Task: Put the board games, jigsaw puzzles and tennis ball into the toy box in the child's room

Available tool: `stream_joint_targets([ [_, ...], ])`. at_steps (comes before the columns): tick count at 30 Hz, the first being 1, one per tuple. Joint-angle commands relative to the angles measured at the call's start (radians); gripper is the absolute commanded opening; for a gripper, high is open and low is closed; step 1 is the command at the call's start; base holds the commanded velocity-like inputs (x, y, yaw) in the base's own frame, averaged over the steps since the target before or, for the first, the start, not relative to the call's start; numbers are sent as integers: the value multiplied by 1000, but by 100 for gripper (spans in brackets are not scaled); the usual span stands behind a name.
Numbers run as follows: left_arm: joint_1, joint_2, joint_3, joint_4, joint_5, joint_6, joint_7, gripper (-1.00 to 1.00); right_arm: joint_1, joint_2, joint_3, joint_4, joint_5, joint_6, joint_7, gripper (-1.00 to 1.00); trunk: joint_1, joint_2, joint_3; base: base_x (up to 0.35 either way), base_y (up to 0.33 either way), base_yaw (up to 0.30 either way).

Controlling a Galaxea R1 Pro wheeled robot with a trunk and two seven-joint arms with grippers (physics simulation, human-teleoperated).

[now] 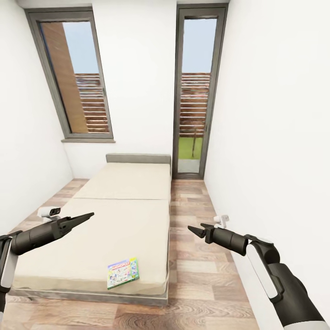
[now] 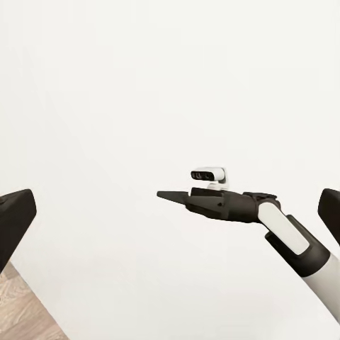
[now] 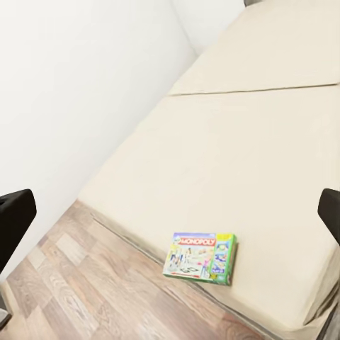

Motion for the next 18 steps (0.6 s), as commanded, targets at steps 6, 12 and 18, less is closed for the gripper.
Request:
stream_joint_targets([
  [6,-1,0,0,-1,0,8,-4,100,-1,0,2,-1,-7,7,-2,100,1,-2,-2,216,58,0],
  [12,-1,0,0,0,0,8,-4,100,-1,0,1,-1,-8,7,-2,100,1,-2,-2,155,-57,0],
  [18,-1,0,0,0,0,8,-4,100,-1,-1,1,-1,-9,7,-2,100,1,-2,-2,195,-20,0],
])
